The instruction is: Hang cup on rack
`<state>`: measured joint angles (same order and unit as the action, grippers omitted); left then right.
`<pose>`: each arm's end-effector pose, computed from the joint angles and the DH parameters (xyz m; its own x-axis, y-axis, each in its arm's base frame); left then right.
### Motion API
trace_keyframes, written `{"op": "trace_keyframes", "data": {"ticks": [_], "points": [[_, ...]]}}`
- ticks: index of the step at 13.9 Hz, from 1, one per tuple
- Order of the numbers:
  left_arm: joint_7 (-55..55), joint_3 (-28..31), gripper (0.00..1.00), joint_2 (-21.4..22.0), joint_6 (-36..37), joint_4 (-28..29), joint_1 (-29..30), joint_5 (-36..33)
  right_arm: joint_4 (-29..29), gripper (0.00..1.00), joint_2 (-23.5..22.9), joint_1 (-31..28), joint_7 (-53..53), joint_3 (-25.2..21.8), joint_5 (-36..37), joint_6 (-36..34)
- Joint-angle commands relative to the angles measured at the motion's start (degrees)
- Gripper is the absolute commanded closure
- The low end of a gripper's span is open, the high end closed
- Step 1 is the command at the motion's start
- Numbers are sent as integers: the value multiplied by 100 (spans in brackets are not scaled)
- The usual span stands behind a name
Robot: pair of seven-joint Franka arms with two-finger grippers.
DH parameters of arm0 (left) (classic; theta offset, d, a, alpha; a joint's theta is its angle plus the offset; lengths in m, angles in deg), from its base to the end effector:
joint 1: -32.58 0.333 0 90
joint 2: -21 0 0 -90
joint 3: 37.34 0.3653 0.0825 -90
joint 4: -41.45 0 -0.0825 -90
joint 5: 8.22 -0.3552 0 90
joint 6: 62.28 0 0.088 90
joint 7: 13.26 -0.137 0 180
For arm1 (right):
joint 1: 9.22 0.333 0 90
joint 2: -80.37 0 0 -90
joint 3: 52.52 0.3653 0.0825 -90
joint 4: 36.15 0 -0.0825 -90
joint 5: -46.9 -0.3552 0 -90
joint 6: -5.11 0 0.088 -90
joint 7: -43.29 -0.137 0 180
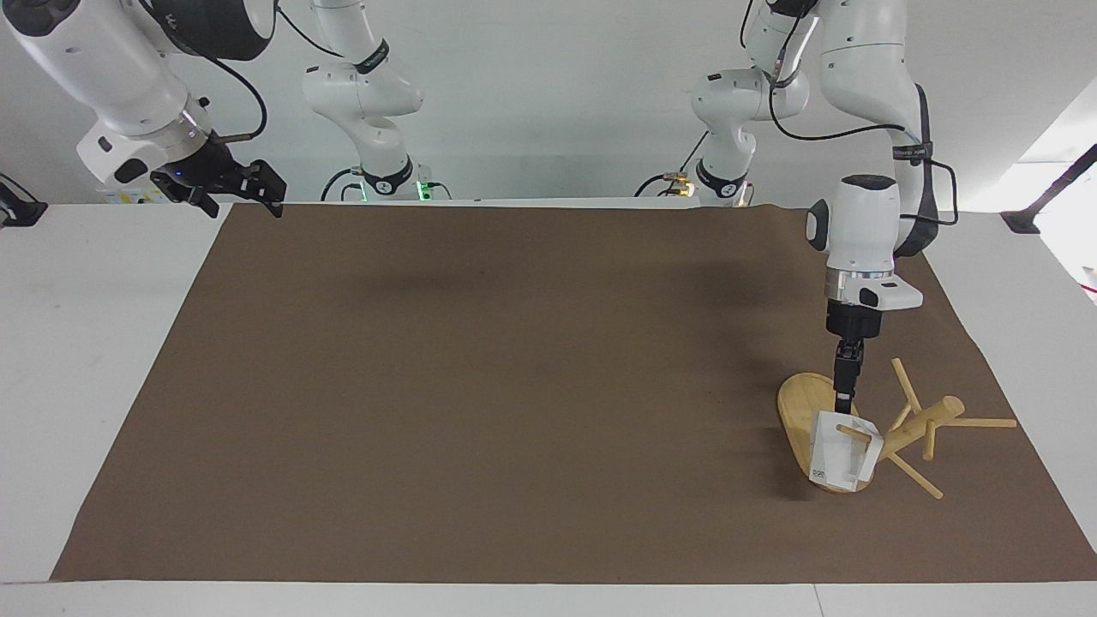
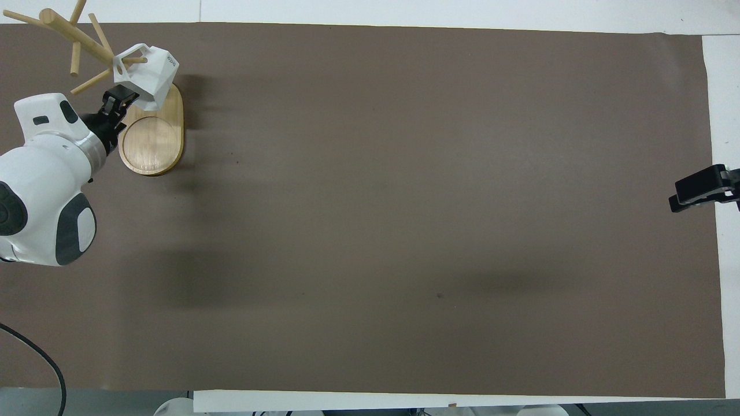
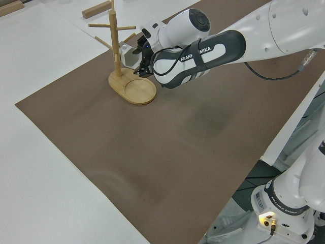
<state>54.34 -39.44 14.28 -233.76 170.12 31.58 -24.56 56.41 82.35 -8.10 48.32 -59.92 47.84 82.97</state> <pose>0.5809 -0.0497 0.4306 0.5237 0.7558 0.3931 0.6101 -0.6548 0.4461 0.4783 -0.0564 0.6267 0.9751 -0.0215 -0.2207 -0.0237 -0.9997 -0.0074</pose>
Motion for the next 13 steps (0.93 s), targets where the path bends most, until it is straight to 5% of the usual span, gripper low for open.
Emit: {"op": "trace_keyframes", "data": {"ticks": [1, 6, 13], "points": [[-272, -71, 0, 504, 1296, -192, 12, -97, 95, 1, 57, -24, -55, 37, 12, 106], [-1316, -107, 0, 698, 3741, -1184, -155, 261, 86, 1, 57, -24, -55, 37, 12, 106], [-4874, -37, 0, 787, 6799, -2783, -76, 1553, 95, 1, 57, -24, -55, 37, 12, 106]]}}
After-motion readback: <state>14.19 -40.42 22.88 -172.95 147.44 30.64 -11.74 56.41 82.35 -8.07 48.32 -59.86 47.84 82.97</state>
